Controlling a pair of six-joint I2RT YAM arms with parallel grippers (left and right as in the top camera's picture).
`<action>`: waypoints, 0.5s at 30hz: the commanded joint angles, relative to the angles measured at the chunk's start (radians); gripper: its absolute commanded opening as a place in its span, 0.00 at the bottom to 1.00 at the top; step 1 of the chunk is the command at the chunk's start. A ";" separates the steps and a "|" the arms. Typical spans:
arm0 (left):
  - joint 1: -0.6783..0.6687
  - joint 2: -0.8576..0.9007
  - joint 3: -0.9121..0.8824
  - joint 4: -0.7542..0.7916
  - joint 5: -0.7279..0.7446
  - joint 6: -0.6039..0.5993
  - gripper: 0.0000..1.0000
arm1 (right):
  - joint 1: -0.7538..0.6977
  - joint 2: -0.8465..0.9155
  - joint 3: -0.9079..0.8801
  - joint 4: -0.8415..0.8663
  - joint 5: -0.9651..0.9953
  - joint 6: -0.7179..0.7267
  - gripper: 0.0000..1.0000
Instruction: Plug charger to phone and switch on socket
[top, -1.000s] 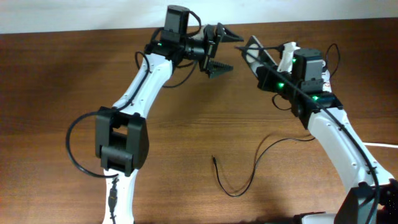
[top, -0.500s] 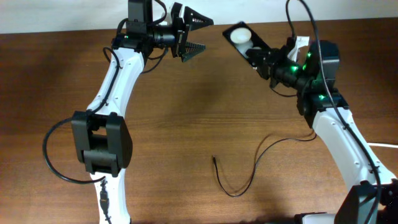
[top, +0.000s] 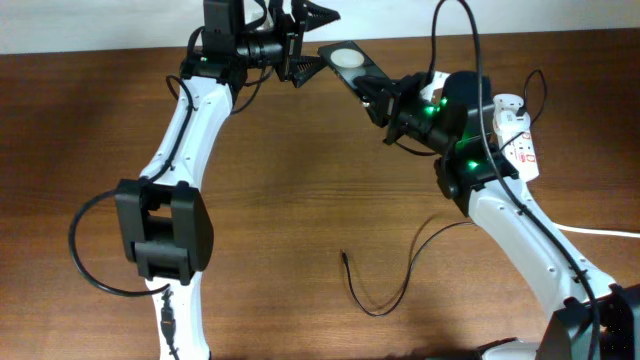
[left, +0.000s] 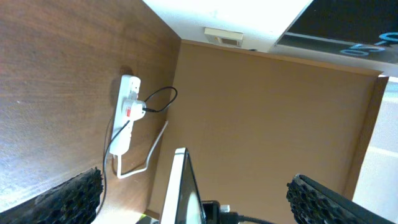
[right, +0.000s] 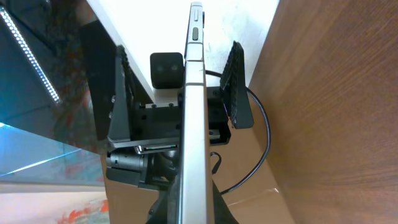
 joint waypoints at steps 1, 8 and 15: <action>-0.008 -0.038 0.016 0.007 0.006 -0.062 0.99 | 0.035 -0.006 0.020 0.016 0.041 0.005 0.04; -0.010 -0.038 0.016 0.037 0.007 -0.087 1.00 | 0.069 -0.006 0.020 0.024 0.064 0.005 0.04; -0.047 -0.038 0.016 0.048 0.010 -0.087 1.00 | 0.069 -0.004 0.020 0.027 0.084 -0.026 0.04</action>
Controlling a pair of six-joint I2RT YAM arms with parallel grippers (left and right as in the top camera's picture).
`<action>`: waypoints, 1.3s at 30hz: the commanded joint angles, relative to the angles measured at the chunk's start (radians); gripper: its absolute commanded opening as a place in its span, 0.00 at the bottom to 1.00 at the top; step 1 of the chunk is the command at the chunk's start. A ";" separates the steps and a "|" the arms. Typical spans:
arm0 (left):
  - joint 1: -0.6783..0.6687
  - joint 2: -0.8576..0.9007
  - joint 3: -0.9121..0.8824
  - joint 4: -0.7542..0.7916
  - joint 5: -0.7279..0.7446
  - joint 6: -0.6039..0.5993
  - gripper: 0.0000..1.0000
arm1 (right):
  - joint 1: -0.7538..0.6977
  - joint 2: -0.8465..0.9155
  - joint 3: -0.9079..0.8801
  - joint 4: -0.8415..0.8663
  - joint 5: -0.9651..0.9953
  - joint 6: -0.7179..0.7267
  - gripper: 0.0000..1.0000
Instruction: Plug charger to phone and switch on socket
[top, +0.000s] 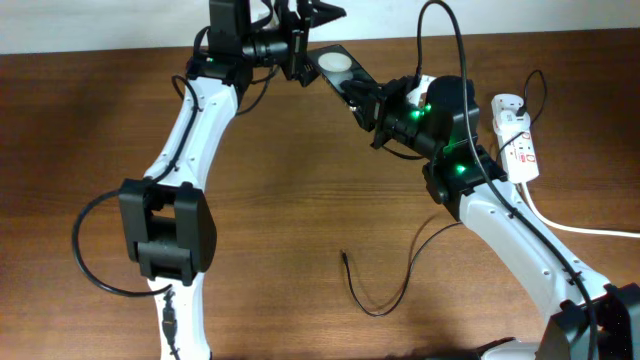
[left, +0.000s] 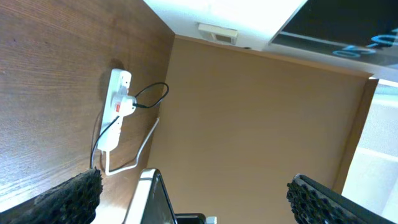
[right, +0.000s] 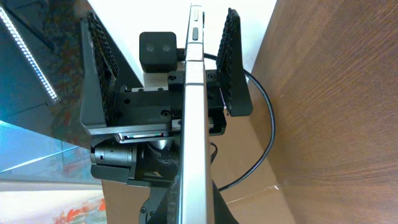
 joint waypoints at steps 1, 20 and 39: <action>-0.031 -0.038 0.016 0.003 0.009 -0.003 1.00 | 0.007 -0.004 0.020 0.023 0.032 -0.037 0.04; -0.046 -0.038 0.016 0.003 0.010 -0.018 0.00 | 0.008 -0.002 0.020 0.029 0.053 -0.070 0.04; 0.334 -0.038 0.016 0.003 0.460 0.300 0.00 | 0.006 -0.002 0.020 -0.059 -0.039 -0.717 0.99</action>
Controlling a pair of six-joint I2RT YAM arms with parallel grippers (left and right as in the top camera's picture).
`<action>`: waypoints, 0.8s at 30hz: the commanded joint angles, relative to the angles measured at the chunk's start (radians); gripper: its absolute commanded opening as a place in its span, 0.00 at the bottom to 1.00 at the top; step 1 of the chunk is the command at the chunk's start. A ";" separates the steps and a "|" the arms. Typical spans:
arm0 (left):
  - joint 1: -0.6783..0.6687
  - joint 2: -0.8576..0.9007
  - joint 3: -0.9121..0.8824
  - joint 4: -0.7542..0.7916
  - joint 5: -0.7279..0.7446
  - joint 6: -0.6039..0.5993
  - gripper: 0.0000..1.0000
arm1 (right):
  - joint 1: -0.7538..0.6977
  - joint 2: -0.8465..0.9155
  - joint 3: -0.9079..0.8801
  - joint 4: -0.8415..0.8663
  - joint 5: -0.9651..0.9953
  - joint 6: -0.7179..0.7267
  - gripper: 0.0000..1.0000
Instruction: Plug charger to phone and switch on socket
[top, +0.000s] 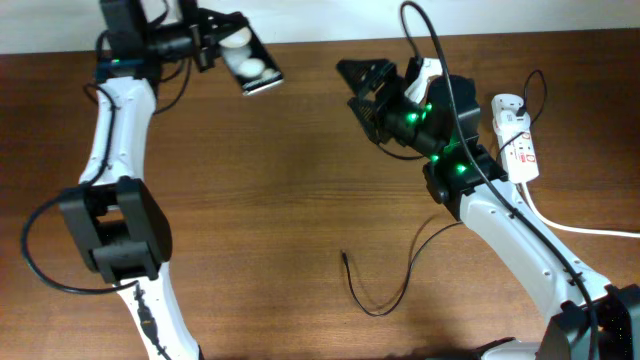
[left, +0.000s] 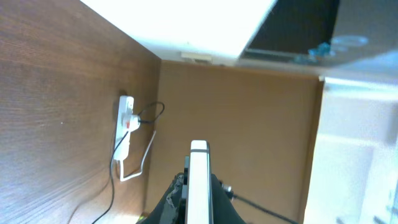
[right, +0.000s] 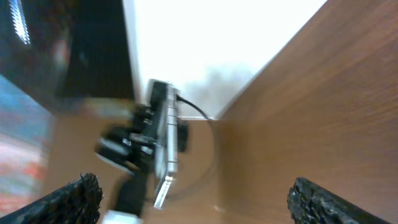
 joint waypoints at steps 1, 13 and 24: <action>0.027 -0.038 0.016 0.004 0.230 0.197 0.00 | 0.006 -0.002 0.016 -0.132 -0.076 -0.343 0.99; 0.027 -0.038 0.016 0.004 0.267 0.264 0.00 | 0.101 -0.002 0.016 -1.102 0.021 -0.882 0.99; 0.026 -0.038 0.016 0.004 0.240 0.264 0.00 | 0.396 0.140 0.010 -1.220 0.430 -0.648 0.99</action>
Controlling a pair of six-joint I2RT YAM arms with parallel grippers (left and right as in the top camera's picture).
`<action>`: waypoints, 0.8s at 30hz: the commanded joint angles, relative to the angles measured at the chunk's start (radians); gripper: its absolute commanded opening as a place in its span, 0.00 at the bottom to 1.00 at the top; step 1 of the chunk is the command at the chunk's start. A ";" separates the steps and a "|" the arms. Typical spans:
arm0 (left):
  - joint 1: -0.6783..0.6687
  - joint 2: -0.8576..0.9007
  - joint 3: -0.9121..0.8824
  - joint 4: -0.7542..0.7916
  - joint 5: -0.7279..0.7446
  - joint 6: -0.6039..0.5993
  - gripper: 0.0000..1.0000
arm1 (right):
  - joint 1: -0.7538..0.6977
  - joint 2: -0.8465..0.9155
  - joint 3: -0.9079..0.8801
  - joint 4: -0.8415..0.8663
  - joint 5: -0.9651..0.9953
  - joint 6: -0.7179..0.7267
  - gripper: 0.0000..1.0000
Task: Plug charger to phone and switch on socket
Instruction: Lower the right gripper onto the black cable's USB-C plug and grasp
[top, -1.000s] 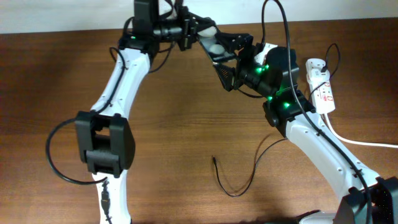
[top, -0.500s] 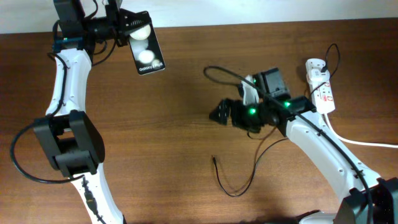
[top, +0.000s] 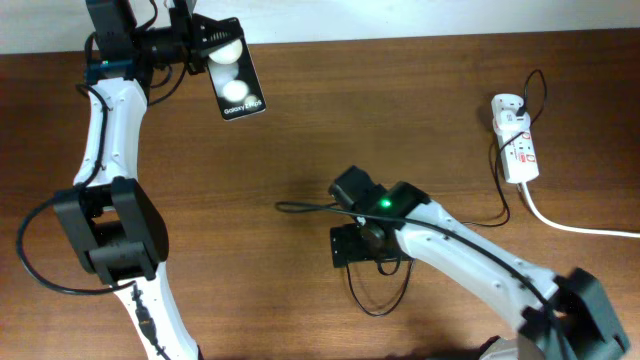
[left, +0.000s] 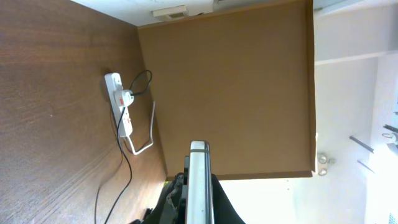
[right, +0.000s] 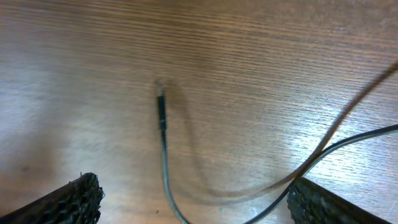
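Observation:
A black phone, its back with two white round patches facing up, hangs above the table's back left, and my left gripper is shut on its upper end. In the left wrist view the phone shows edge-on between the jaws. The thin black charger cable loops on the table's middle. Its plug tip lies flat on the wood. My right gripper hovers open just above that tip, with its fingers wide apart. From overhead the right gripper hides the tip.
A white socket strip with a red switch lies at the table's right edge, with the charger plugged in and a white lead trailing off right. It also shows in the left wrist view as the strip. The wooden table spreads between the arms.
My right arm has come down from the back of the table to the middle, and now stands open over the cable's plug tip. The left gripper still holds the phone, shifted slightly left.
My right gripper held the phone at the back centre with the left gripper open beside it. Then the left jaws stood around the phone. Later the left gripper held it at the back left and the right was empty. Now the right is over the cable.

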 joint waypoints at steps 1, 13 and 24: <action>0.000 -0.038 0.016 0.002 0.009 0.013 0.00 | 0.033 0.084 -0.004 0.006 0.024 0.028 0.99; 0.001 -0.038 0.016 0.002 0.009 0.013 0.00 | 0.125 0.182 -0.004 0.045 0.036 0.097 0.91; 0.001 -0.038 0.016 0.002 0.009 0.013 0.00 | 0.124 0.248 -0.004 0.082 0.030 0.071 0.63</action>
